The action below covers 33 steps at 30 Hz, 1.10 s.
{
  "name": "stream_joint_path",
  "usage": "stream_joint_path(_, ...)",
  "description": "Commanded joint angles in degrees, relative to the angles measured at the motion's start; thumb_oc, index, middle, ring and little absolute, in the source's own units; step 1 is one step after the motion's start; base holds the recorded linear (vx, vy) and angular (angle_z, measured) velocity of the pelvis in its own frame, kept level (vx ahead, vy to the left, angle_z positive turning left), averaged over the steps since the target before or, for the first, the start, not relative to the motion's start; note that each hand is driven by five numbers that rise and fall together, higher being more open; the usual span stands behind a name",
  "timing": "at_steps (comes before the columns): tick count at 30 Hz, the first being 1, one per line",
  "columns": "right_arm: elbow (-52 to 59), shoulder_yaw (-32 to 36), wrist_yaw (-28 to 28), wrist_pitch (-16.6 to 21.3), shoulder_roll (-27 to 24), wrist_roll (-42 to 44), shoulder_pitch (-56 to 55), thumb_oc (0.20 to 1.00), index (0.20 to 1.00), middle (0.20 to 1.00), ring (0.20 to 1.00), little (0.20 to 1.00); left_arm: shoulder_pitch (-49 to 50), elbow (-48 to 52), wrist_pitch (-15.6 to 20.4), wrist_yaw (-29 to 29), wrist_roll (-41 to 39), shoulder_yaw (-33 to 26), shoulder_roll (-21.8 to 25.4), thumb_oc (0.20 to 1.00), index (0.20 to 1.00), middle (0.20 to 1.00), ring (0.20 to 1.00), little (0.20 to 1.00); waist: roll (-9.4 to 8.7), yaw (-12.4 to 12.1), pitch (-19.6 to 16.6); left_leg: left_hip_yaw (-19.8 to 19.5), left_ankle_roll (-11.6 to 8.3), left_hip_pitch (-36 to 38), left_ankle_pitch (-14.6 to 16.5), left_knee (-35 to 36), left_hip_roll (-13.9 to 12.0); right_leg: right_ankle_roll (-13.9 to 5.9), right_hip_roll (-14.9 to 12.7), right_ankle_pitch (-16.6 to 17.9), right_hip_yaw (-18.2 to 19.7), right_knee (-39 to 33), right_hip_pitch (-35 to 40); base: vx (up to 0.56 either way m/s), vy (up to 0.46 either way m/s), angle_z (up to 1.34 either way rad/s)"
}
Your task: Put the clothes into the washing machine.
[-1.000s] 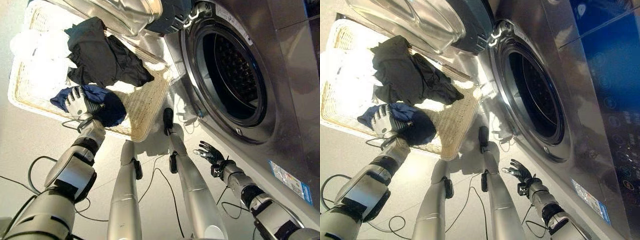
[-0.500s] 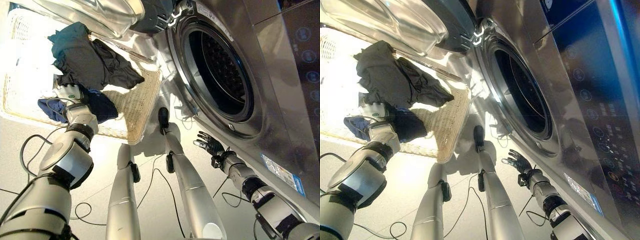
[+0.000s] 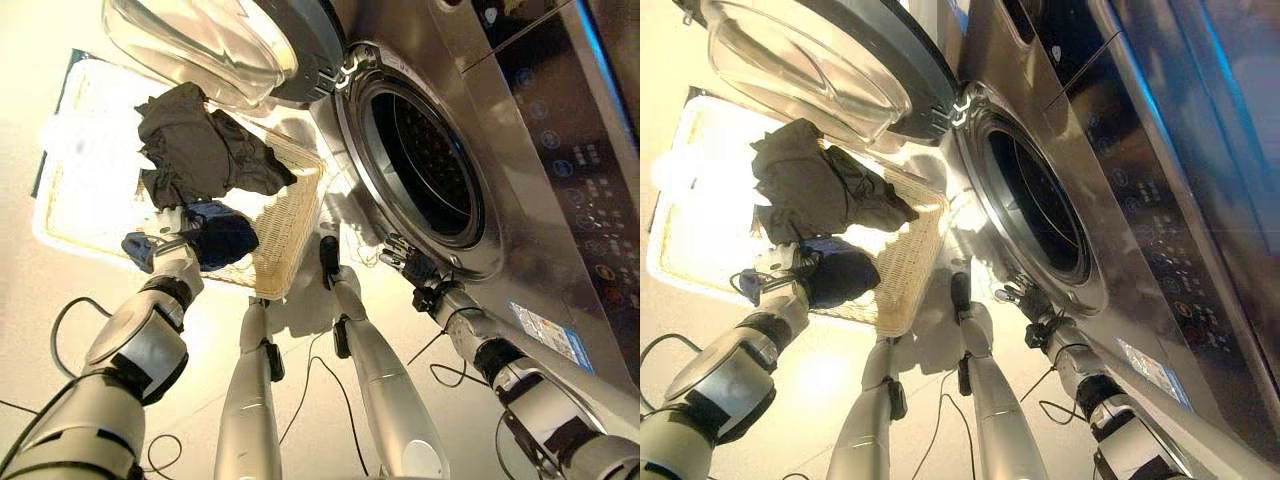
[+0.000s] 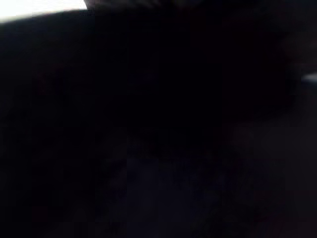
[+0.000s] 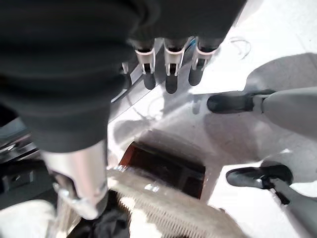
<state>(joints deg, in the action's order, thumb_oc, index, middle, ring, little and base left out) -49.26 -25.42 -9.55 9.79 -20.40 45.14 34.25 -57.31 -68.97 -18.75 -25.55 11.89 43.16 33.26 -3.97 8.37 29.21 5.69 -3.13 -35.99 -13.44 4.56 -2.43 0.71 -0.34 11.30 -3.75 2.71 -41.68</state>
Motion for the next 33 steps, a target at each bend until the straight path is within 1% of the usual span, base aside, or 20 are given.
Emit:
stream_joint_path(1,7.67,2.78,2.53,2.14,-1.07,0.64,-3.0,1.0,1.0,1.0,1.0,1.0,2.62,5.44,2.35,-4.76,-5.44,-6.66,1.4,0.2,0.2,0.2,0.2,0.2,2.19,-1.11,0.59,-0.37,-2.44,0.21,0.64,0.44,1.91,-4.55,0.83,2.97,0.87,-3.71,1.81,-0.04,-0.021,0.04)
stream_joint_path(5,10.58,2.83,3.79,2.45,-0.74,0.72,-3.55,1.0,1.0,1.0,1.0,1.0,4.5,9.87,3.87,-6.46,-7.94,-9.29,1.73,0.2,0.2,0.2,0.2,0.2,2.38,-1.76,0.59,-0.77,-2.3,0.93,0.77,0.44,2.07,-4.56,0.73,2.72,0.43,-3.66,2.69,-0.06,-0.029,0.06)
stream_joint_path(6,16.48,2.66,6.68,1.83,0.02,0.37,-4.86,1.0,1.0,1.0,1.0,1.0,9.26,17.67,10.87,-9.49,-14.44,-14.46,1.16,0.2,0.2,0.2,0.2,0.2,2.58,-3.06,0.59,-1.58,-2.0,2.7,1.3,0.44,2.47,-4.69,0.4,2.03,-0.55,-3.52,4.69,-0.09,-0.054,0.08)
stream_joint_path(8,18.6,2.75,7.67,1.47,0.38,-0.16,-5.51,1.0,1.0,1.0,1.0,1.0,11.9,21.26,14.37,-9.65,-18.61,-17.51,0.35,0.2,0.2,0.2,0.2,0.2,2.65,-3.7,0.59,-2.01,-1.82,3.05,1.14,0.44,2.69,-4.68,0.24,1.79,-1.02,-2.92,4.94,-0.09,-0.035,0.19)
stream_joint_path(9,20.6,2.89,8.06,1.27,0.85,-0.7,-6.78,1.0,1.0,1.0,1.0,1.0,15.17,24.51,19.03,-8.81,-22.26,-20.33,-1.1,0.2,0.2,0.2,0.2,0.2,2.8,-4.28,0.59,-2.52,-1.6,3.99,1.37,0.38,2.94,-4.68,0.26,1.17,-1.36,-2.41,5.89,-0.07,-0.006,0.3)
stream_joint_path(10,21.46,3.15,7.9,1.13,1.04,-1.26,-7.31,1.0,1.0,1.0,1.0,1.0,16.64,26.19,21.78,-8.21,-25.49,-21.37,-1.77,0.2,0.2,0.2,0.2,0.2,2.84,-4.56,0.59,-2.72,-1.48,4.32,1.43,0.32,3.04,-4.68,0.21,0.96,-1.54,-2.19,6.24,-0.07,-0.002,0.27)
stream_joint_path(11,21.9,3.31,7.99,1.08,1.19,-1.54,-7.4,1.0,1.0,1.0,1.0,1.0,17.4,27.22,22.84,-7.58,-26.72,-22.03,-2.29,0.2,0.2,0.2,0.2,0.2,2.86,-4.73,0.59,-2.81,-1.41,4.12,1.28,0.25,3.12,-4.68,0.15,1.01,-1.62,-2.03,6.04,-0.06,0.01,0.13)
stream_joint_path(12,23.02,3.48,7.69,1.15,1.65,-2.35,-8.42,1.0,1.0,1.0,1.0,1.0,20.24,29.54,27.51,-5.2,-30.48,-23.65,-3.86,0.2,0.2,0.2,0.2,0.2,3.02,-5.17,0.59,-3.1,-1.24,4.66,1.55,0.15,3.23,-4.7,0.07,0.51,-1.86,-1.66,6.58,-0.06,0.011,0.08)
stream_joint_path(14,24.27,3.92,7.6,0.8,2.22,-3.57,-9.15,1.0,1.0,1.0,1.0,1.0,22.64,32.72,29.79,-2.04,-33.92,-25.08,-5.08,0.2,0.2,0.2,0.2,0.2,3.16,-5.62,0.59,-3.47,-1.0,4.62,1.49,-0.05,3.45,-4.66,-0.03,0.41,-1.99,-1.31,6.61,-0.06,0.015,0.07)
stream_joint_path(15,25.81,3.93,7.54,0.08,2.49,-4.51,-9.71,1.0,1.0,1.0,1.0,1.0,25.08,35.82,32.02,2.81,-37.68,-26.06,-5.97,0.2,0.2,0.2,0.2,0.2,3.43,-6.05,0.59,-3.72,-0.81,5.31,1.76,-0.01,3.56,-4.66,-0.13,-0.01,-2.19,-1.2,7.32,-0.06,0.018,0.06)
stream_joint_path(16,26.26,4.06,7.48,-0.07,2.46,-4.56,-9.76,1.0,1.0,1.0,1.0,1.0,25.53,37.15,31.87,3.9,-38.96,-26.22,-6.01,0.2,0.2,0.2,0.2,0.2,3.5,-6.15,0.59,-3.8,-0.73,5.14,1.62,-0.05,3.64,-4.65,-0.18,0.09,-2.24,-1.13,7.16,-0.06,0.031,0.06)
stream_joint_path(17,27.46,4.28,6.76,-0.4,2.41,-4.79,-10.21,1.0,1.0,1.0,1.0,1.0,27.6,40.54,32.66,9.22,-43.99,-26.53,-6.43,0.2,0.2,0.2,0.2,0.2,3.8,-6.49,0.59,-4.08,-0.53,5.79,1.89,-0.05,3.74,-4.66,-0.23,-0.3,-2.35,-0.9,7.79,-0.05,0.021,0.02)
stream_joint_path(18,27.65,4.36,6.75,-0.5,2.4,-4.85,-10.07,1.0,1.0,1.0,1.0,1.0,27.72,41.14,32.53,9.55,-44.2,-26.61,-6.48,0.2,0.2,0.2,0.2,0.2,3.83,-6.52,0.59,-4.09,-0.5,5.54,1.73,-0.11,3.77,-4.66,-0.28,-0.17,-2.38,-0.85,7.56,-0.05,0.035,0.01)
stream_joint_path(19,28.97,4.33,6.4,-0.58,2.41,-5.31,-10.27,1.0,1.0,1.0,1.0,1.0,29.51,44.43,32.63,14.37,-47.76,-26.42,-6.7,0.2,0.2,0.2,0.2,0.2,4.21,-6.86,0.59,-4.24,-0.33,6.12,2.01,-0.14,3.92,-4.75,-0.42,-0.52,-2.61,-0.68,8.1,-0.04,0.022,0.0)
stream_joint_path(23,30.9,3.77,6.04,-1.05,2.22,-7.53,-9.42,1.0,1.0,1.0,1.0,1.0,32.12,50.62,31.53,20.86,-51.66,-25.76,-7.09,0.2,0.2,0.2,0.2,0.2,4.68,-7.52,0.59,-4.49,-0.02,6.58,2.16,-0.33,4.23,-4.77,-0.66,-0.68,-2.9,-0.69,8.75,-0.03,0.009,0.0)
stream_joint_path(24,31.63,2.84,5.99,-1.45,2.13,-9.69,-8.12,1.0,1.0,1.0,1.0,1.0,32.76,53.37,30.65,25.19,-52.96,-25.11,-7.15,0.2,0.2,0.2,0.2,0.2,4.93,-7.9,0.59,-4.58,0.13,6.5,2.14,-0.59,4.43,-4.78,-0.91,-0.57,-3.13,-0.76,8.87,0.0,0.0,0.0)
stream_joint_path(25,31.67,2.51,6.1,-1.44,2.12,-10.08,-7.87,1.0,1.0,1.0,1.0,1.0,32.99,54.06,30.42,26.06,-53.48,-24.8,-7.11,0.2,0.2,0.2,0.2,0.2,5.02,-8.03,0.59,-4.62,0.16,6.89,2.28,-0.53,4.46,-4.78,-0.95,-0.76,-3.24,-0.76,9.25,-0.05,-0.007,-0.05)
stream_joint_path(26,32.1,1.6,5.4,-2.08,1.97,-11.83,-6.69,1.0,1.0,1.0,1.0,1.0,33.28,55.6,29.61,29.62,-53.97,-24.21,-7.34,0.2,0.2,0.2,0.2,0.2,5.28,-8.29,0.59,-4.64,0.26,6.82,2.28,-0.86,4.56,-4.77,-1.16,-0.75,-3.43,-0.6,9.31,0.0,0.0,0.0)
stream_joint_path(29,32.49,-0.35,3.76,-3.96,1.78,-13.53,-4.79,1.0,1.0,1.0,1.0,1.0,33.1,58.17,28.06,33.09,-53.82,-22.62,-6.89,0.2,0.2,0.2,0.2,0.2,5.46,-8.77,0.59,-4.73,0.41,7.34,2.4,-1.13,4.67,-4.71,-1.38,-1.02,-3.78,-0.41,10.1,-0.01,-0.017,0.07)
stream_joint_path(33,32.96,-3.14,2.09,-5.5,0.89,-16.91,-2.63,1.0,1.0,1.0,1.0,1.0,31.83,60.26,26.21,35.02,-52.63,-20.43,-5.8,0.2,0.2,0.2,0.2,0.2,5.58,-9.11,0.59,-4.68,0.48,7.78,2.73,-1.78,4.76,-4.66,-1.56,-1.65,-4.13,0.26,10.74,-0.02,-0.033,0.12)
